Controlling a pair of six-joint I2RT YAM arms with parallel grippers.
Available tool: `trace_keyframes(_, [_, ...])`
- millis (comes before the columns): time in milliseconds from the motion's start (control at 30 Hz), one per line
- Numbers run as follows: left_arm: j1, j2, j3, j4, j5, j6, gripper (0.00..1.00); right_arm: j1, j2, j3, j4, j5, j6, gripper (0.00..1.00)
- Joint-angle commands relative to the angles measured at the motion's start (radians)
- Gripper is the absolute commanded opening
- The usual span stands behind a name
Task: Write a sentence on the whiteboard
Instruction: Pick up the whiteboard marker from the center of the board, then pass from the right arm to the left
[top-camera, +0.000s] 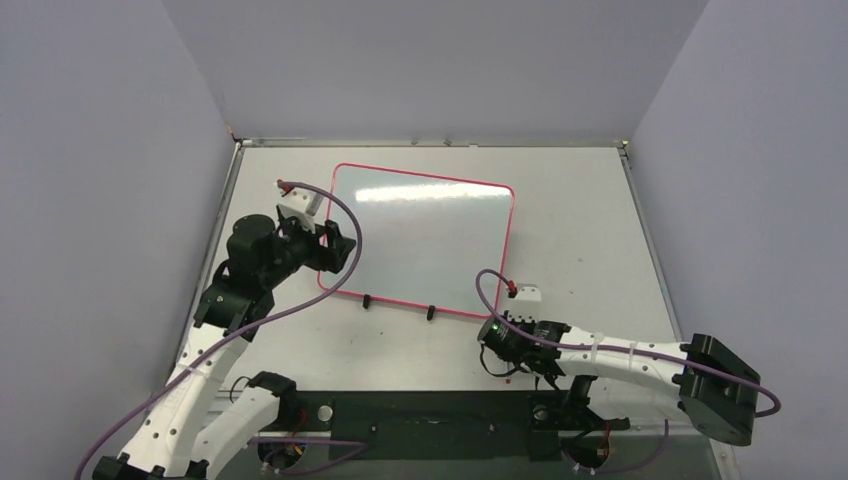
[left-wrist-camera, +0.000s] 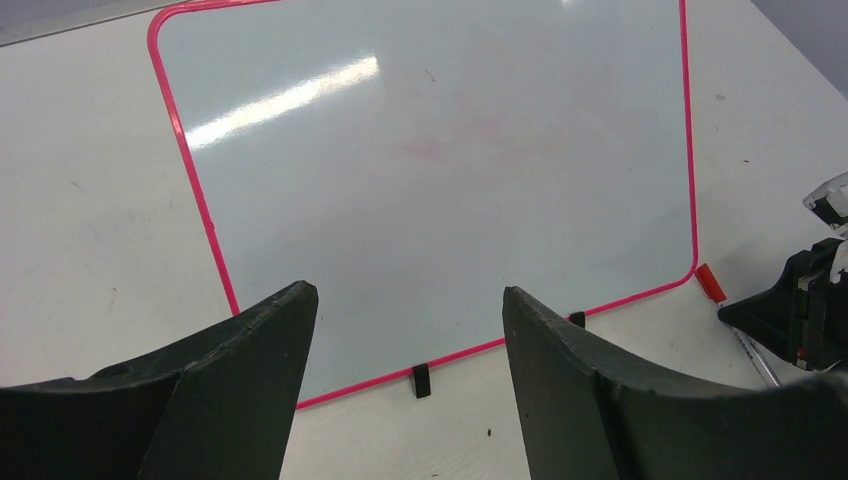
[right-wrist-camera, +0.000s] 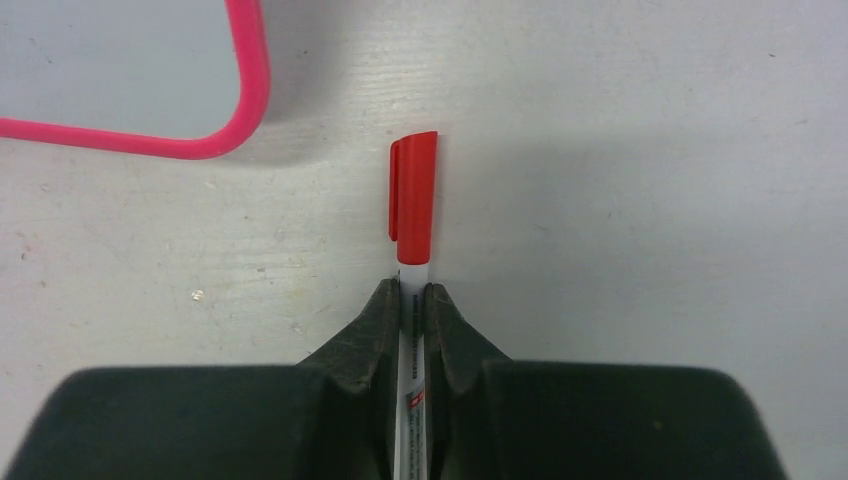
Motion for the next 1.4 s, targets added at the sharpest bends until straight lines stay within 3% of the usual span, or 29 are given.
trace_keyframes(0, [-0.002, -0.014, 0.001, 0.041, 0.015, 0.005, 0.66, 0.02, 0.014, 0.036, 0.006, -0.025, -0.021, 0.0])
trace_keyframes(167, [-0.002, -0.009, 0.002, 0.049, 0.051, -0.005, 0.64, 0.056, -0.052, 0.134, -0.071, 0.015, -0.035, 0.0])
trace_keyframes(467, [-0.014, 0.008, 0.02, 0.086, 0.169, -0.078, 0.61, 0.103, -0.323, 0.236, -0.218, 0.061, -0.075, 0.0])
trace_keyframes(633, [-0.018, 0.038, 0.056, 0.131, 0.287, -0.145, 0.58, 0.106, -0.462, 0.227, -0.111, 0.039, -0.186, 0.0])
trace_keyframes(733, [-0.028, 0.065, 0.06, 0.21, 0.431, -0.199, 0.58, 0.105, -0.517, 0.236, -0.018, -0.019, -0.313, 0.0])
trace_keyframes(933, [-0.115, 0.142, 0.061, 0.371, 0.572, -0.323, 0.58, 0.107, -0.474, 0.299, 0.156, -0.157, -0.503, 0.0])
trace_keyframes(1133, [-0.263, 0.26, 0.136, 0.379, 0.55, -0.332, 0.58, 0.106, -0.385, 0.358, 0.28, -0.263, -0.635, 0.0])
trace_keyframes(1367, [-0.306, 0.315, 0.129, 0.495, 0.534, -0.441, 0.53, 0.106, -0.306, 0.406, 0.326, -0.31, -0.726, 0.0])
